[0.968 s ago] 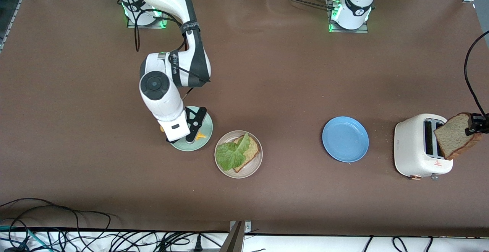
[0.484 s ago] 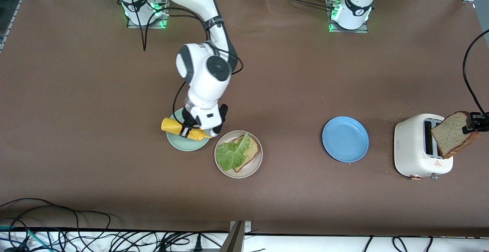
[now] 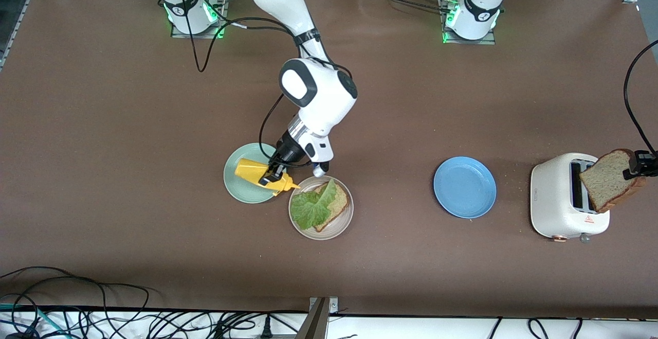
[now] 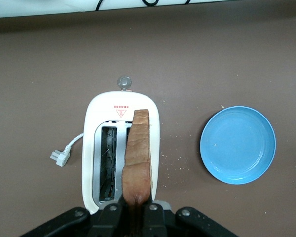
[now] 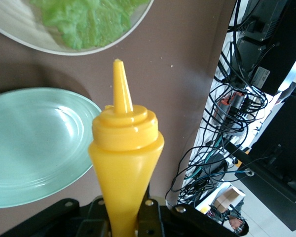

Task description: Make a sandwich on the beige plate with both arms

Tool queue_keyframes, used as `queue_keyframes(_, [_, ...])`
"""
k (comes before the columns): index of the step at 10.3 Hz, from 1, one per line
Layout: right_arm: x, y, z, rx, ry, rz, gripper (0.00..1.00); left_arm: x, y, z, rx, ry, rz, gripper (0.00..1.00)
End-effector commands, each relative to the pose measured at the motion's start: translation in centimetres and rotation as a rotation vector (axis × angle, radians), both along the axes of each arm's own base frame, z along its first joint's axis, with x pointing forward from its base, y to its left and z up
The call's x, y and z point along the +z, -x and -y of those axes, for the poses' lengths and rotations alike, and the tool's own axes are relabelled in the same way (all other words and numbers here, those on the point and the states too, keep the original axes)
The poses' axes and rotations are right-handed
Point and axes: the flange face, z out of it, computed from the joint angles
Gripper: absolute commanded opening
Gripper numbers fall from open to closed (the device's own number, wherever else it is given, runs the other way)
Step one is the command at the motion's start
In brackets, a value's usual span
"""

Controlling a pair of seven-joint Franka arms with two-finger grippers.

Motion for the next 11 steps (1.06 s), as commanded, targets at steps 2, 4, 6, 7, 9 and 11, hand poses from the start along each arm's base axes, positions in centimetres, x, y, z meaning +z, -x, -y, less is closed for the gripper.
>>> queue_keyframes(2, [2.2,-0.4,0.3,-0.054,-0.097,-0.024,0.00,0.6,0.4,0.1,0.007,0.028,0.001,0.00])
queue_keyframes(4, [3.9,-1.1,1.6,-0.068,-0.169,-0.120,0.00,0.5,0.4,0.1,0.007,0.028,0.000,0.00])
queue_keyframes(6, [6.0,-3.2,5.4,-0.135,-0.341,-0.262,0.00,0.2,0.3,0.6,0.002,0.034,-0.007,0.00])
queue_keyframes(7, [7.2,-4.2,7.6,-0.161,-0.437,-0.334,0.00,-0.1,0.3,1.3,-0.010,0.039,-0.028,0.00])
queue_keyframes(9, [9.5,-6.1,12.9,-0.217,-0.625,-0.475,0.00,-0.3,0.1,4.2,0.019,0.061,-0.063,0.00])
queue_keyframes(11, [12.1,-6.5,17.1,-0.200,-0.739,-0.609,0.00,-0.3,-0.2,8.6,0.083,0.079,-0.110,0.00])
